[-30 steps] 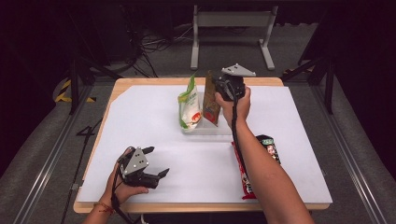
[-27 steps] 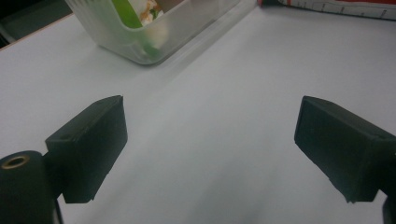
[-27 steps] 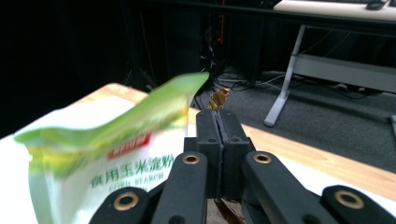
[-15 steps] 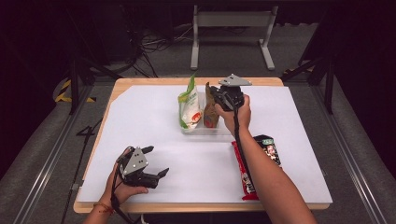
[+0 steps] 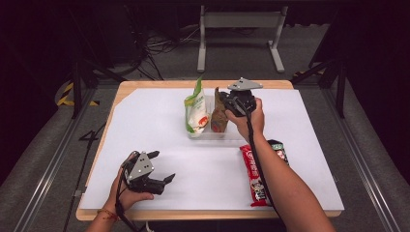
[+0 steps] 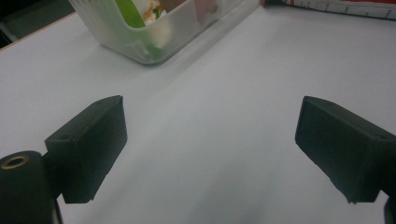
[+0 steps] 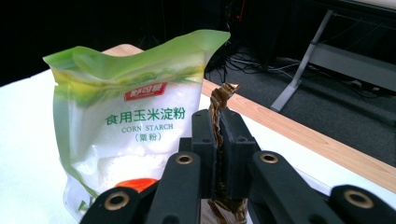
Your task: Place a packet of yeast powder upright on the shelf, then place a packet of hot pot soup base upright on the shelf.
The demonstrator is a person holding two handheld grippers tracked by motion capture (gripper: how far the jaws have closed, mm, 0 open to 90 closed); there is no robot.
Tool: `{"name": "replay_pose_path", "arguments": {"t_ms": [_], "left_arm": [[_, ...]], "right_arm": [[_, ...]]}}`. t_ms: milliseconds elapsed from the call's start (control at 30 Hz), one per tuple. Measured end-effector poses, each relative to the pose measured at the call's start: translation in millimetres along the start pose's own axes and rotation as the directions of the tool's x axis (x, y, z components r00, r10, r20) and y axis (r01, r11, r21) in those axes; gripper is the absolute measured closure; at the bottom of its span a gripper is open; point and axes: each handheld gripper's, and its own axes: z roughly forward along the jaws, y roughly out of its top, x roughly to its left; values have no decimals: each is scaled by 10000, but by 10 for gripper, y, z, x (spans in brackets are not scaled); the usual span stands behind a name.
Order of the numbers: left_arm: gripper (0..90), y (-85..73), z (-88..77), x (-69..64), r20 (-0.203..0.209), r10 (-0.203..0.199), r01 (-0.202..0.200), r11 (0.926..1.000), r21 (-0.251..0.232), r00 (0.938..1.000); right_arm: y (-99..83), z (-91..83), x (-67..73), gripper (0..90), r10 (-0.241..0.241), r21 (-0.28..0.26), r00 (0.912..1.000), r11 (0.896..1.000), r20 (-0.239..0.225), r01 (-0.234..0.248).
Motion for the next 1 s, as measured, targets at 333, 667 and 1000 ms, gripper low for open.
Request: {"name": "replay_pose_path", "arguments": {"t_ms": [333,667,1000], "left_arm": [[99,-2,6,-11,62,-13,12,10000,65,10000],[99,-18,19,-17,98,39,-41,9998,206,9999],[99,3,41,-43,157,128,-132,9996,244,9998]], "right_arm": [[13,-76,-11,811,-414,383,9990,9984,-189,421],[-6,-131,-45,775,-456,487,9984,9977,-334,472],[-51,-285,-77,686,-716,628,9963,9952,-476,746]]}}
